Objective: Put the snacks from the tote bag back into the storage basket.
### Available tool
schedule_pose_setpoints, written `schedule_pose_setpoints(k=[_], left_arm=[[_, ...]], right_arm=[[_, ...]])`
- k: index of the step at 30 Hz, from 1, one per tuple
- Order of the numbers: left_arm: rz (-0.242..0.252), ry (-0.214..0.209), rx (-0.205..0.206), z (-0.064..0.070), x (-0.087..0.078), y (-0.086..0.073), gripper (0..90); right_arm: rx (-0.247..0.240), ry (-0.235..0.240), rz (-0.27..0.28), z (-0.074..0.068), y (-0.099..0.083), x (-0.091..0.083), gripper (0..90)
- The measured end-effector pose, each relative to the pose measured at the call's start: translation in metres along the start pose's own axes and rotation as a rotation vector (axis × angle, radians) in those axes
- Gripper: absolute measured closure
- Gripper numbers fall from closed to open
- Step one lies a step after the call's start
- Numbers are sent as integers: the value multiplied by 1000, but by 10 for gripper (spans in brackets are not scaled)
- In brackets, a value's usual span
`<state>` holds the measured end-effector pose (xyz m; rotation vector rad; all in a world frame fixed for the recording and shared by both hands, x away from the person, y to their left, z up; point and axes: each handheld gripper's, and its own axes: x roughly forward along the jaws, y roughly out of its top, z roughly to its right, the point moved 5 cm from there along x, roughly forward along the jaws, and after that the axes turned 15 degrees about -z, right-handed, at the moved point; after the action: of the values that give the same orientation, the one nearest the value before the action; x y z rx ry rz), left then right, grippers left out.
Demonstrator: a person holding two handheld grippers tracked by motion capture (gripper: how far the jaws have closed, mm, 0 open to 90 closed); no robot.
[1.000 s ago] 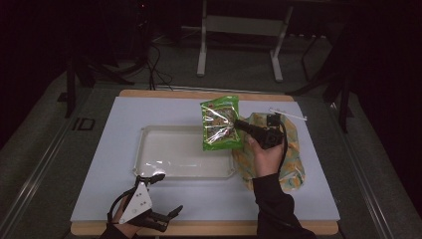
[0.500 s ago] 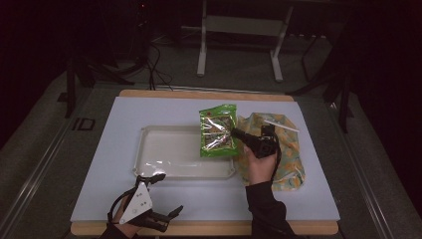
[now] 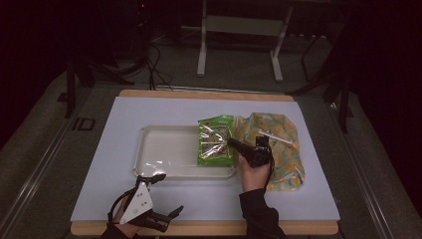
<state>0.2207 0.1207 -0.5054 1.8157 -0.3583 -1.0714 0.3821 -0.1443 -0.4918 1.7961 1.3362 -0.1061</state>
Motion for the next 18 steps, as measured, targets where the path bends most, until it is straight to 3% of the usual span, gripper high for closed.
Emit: schedule_pose_setpoints(k=[8,10,18], left_arm=[[-1,-4,4,1,0,0,4],[0,-5,4,1,0,0,4],[0,-7,5,1,0,0,4]], right_arm=[[9,14,-1,1,-8,12,890],[-1,11,-18,-1,-12,23,889],[13,-4,-27,4,-21,34,889]])
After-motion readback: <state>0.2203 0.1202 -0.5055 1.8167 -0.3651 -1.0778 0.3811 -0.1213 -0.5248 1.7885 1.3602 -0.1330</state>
